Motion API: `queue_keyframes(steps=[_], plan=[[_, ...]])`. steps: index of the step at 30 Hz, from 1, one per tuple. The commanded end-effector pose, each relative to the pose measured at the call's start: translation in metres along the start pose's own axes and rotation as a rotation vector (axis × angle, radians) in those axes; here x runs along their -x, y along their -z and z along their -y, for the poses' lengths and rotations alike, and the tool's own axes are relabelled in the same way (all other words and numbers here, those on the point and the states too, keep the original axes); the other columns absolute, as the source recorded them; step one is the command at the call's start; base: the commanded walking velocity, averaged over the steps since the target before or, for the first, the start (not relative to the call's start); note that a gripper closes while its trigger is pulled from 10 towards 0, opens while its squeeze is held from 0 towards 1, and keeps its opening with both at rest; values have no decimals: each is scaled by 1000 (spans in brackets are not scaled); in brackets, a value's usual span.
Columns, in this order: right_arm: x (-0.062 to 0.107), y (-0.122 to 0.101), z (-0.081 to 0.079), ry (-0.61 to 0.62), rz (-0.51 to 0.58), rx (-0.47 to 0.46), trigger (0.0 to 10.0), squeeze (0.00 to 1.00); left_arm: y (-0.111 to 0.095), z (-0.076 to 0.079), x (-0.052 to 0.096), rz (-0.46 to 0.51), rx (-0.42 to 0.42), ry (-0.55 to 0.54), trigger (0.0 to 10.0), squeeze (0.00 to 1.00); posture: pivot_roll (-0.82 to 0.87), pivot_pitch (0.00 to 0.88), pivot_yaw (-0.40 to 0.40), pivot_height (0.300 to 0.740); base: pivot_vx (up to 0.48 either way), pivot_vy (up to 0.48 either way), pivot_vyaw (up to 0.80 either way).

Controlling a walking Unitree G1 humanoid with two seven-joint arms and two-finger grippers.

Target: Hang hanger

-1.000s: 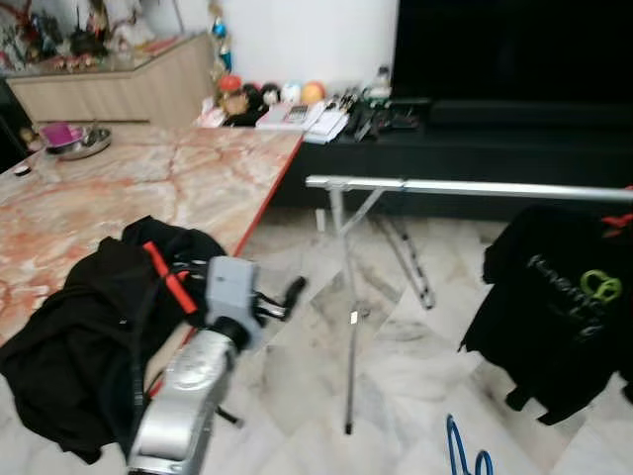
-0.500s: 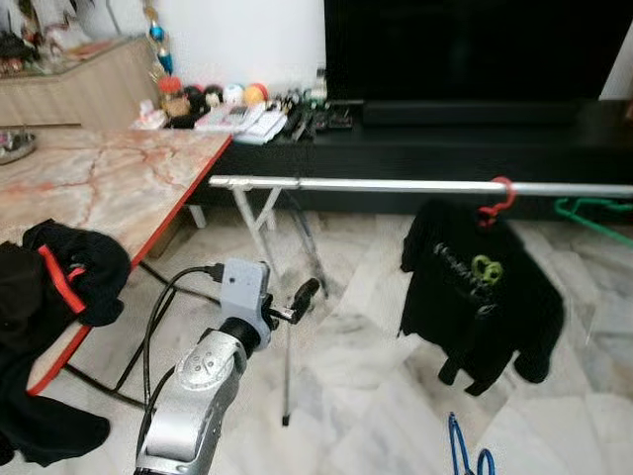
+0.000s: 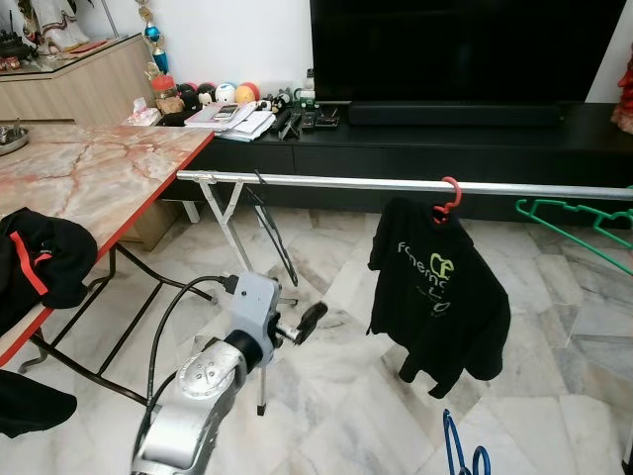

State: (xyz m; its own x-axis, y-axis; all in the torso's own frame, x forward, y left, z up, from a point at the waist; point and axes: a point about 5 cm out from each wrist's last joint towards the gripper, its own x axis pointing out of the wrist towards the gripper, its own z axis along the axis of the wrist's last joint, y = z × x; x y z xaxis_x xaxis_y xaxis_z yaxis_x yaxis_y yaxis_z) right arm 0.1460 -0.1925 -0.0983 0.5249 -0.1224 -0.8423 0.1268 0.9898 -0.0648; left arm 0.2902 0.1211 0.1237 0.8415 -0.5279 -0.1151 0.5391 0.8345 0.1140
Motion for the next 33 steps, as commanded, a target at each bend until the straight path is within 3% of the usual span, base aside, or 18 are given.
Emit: queue_keyframes(steps=[1,5,7,14,19,21,23,31,33], plan=[[0,-2,-5,-16,16,42,10000,0,13,4,4,-54,-53,75,10000,0,81,17,60,740,0,0,0],[0,-6,-4,-20,40,145,10000,0,23,6,9,-103,-133,156,10000,0,73,13,59,740,0,0,0],[-1,-9,-2,0,50,276,10000,0,32,4,15,-146,-183,205,10000,0,68,3,53,740,0,0,0],[0,-11,0,43,87,283,10000,0,41,0,19,-183,-226,235,10000,0,64,0,50,740,0,0,0],[-1,-15,-3,14,111,351,10000,0,43,4,20,-191,-246,298,10000,0,66,21,51,740,0,0,0],[-2,-64,45,62,221,385,10000,0,44,3,21,-197,-276,303,10000,0,61,29,53,740,0,0,0],[6,-102,82,104,311,336,10000,0,43,0,19,-190,-270,280,10000,0,60,35,53,740,0,0,0],[5,-109,76,63,333,305,10000,0,42,4,15,-174,-254,309,10000,0,64,43,56,740,0,0,0],[4,-108,68,-22,320,330,10000,0,42,5,16,-176,-257,326,10000,0,65,45,58,740,0,0,0]])
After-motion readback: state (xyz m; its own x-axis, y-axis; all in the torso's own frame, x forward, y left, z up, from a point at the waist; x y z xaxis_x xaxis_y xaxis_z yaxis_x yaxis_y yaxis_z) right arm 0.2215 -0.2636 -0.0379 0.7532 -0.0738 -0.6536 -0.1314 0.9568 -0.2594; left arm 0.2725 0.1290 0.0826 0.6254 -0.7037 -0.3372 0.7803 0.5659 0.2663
